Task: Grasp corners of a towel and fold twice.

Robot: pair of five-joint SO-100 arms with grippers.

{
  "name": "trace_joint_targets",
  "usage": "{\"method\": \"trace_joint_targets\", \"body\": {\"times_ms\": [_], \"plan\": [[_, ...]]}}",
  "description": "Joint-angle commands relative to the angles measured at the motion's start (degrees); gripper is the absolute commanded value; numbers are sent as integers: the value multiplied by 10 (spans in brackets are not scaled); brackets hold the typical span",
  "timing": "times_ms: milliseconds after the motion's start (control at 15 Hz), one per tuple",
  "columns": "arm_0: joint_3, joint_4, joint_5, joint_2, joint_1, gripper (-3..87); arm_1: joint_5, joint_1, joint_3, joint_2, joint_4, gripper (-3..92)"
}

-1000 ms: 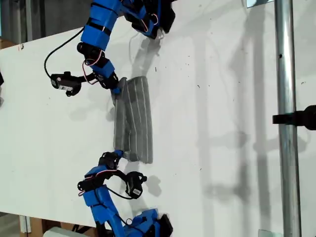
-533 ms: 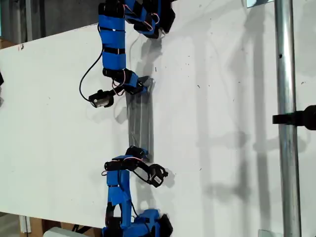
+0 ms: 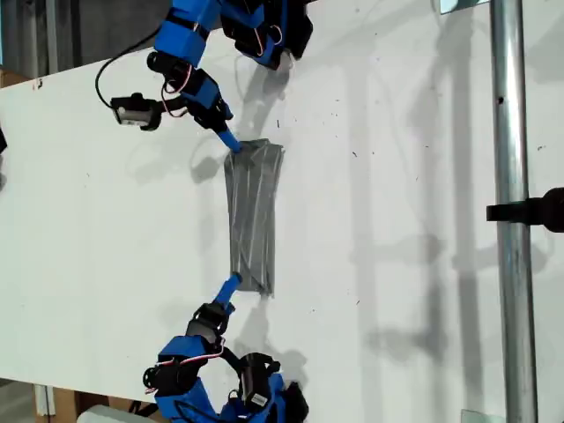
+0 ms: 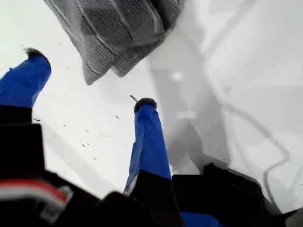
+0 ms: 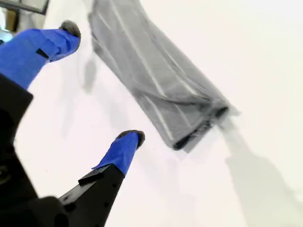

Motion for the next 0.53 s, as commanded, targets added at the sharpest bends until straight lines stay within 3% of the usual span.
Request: {"method": "trace_joint_targets", "body": {"times_ms": [0,133,200,400,467], "plan": [[245,-157,3,163,38,400,65,-9,107,142,-40,355],[481,-290,-37,382,93,327,143,-4,204,185,-64,379],[581,-293,-54,519,94,271,159,-11,247,197,-101,385],[703,-169,-57,852,70,207,189,-16,276,54,-243,437],[707,-179,-51,846,72,192,196,-17,238,-56,-287,451]]}}
